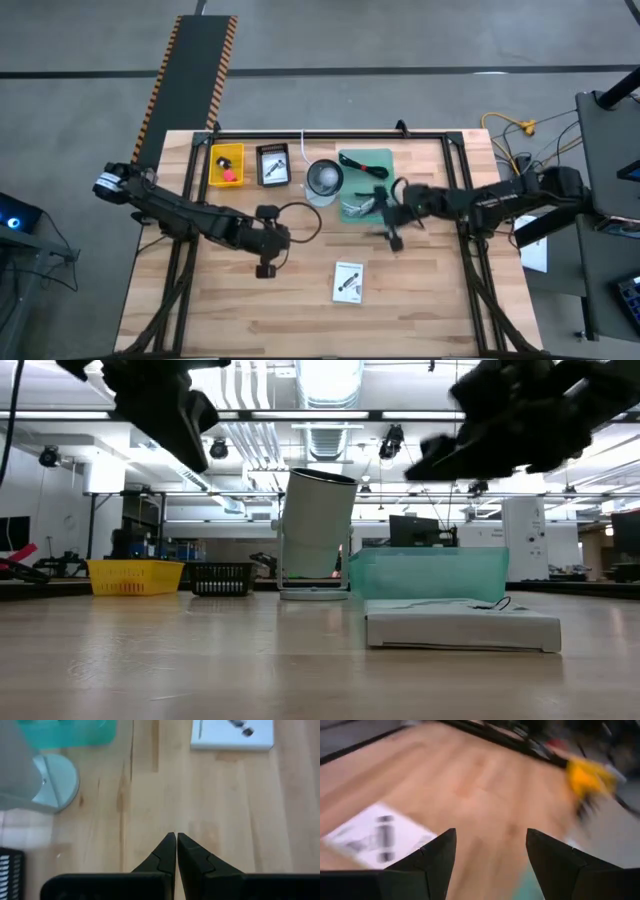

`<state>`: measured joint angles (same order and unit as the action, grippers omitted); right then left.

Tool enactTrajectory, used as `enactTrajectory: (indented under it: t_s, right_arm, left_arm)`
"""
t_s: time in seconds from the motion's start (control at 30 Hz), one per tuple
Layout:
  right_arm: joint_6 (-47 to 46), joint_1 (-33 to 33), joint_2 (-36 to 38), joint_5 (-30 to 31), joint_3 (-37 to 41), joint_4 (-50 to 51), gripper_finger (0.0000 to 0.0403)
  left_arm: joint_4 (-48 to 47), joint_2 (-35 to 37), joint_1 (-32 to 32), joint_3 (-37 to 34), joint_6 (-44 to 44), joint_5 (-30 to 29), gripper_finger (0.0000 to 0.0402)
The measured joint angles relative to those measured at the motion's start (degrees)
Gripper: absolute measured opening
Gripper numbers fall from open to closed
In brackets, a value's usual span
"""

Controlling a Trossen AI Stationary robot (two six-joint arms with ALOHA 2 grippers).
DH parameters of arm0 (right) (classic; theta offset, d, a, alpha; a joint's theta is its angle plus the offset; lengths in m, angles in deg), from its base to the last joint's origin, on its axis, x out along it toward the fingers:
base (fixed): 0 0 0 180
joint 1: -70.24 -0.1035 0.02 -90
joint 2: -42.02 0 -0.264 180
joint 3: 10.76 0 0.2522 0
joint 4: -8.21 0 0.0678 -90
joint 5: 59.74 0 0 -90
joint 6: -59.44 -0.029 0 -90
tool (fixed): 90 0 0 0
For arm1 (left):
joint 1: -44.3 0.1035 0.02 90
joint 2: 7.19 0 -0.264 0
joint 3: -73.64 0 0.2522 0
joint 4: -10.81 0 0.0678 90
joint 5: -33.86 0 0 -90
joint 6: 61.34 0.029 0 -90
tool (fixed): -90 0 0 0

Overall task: Pick and place items into bin
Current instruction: Put the card reader box into the black bin

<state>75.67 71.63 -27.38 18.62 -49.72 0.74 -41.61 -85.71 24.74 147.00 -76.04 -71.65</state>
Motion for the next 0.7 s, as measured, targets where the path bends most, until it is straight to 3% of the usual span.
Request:
enactTrajectory:
  t_s: [0.17,0.33,0.53,0.7]
  right_arm:
    - [14.11,-12.5,-0.15,0.13,-1.09,0.98,0.0226]
    - [20.6,-22.01,-0.2,5.86,-1.28,1.24,0.0226]
    - [19.03,-25.41,-2.24,6.11,-2.99,1.33,0.0226]
    - [18.83,-25.55,-11.07,5.83,-8.02,5.07,0.0226]
  left_arm:
    - [-2.29,1.19,0.05,-0.08,-1.56,-0.7,0.0]
    - [-6.24,1.98,0.02,-0.08,-4.63,-0.86,0.0]
    - [-10.63,2.14,0.01,-0.72,-8.92,-1.0,0.0]
    - [-10.54,2.16,0.01,-1.56,-8.96,-1.01,0.0]
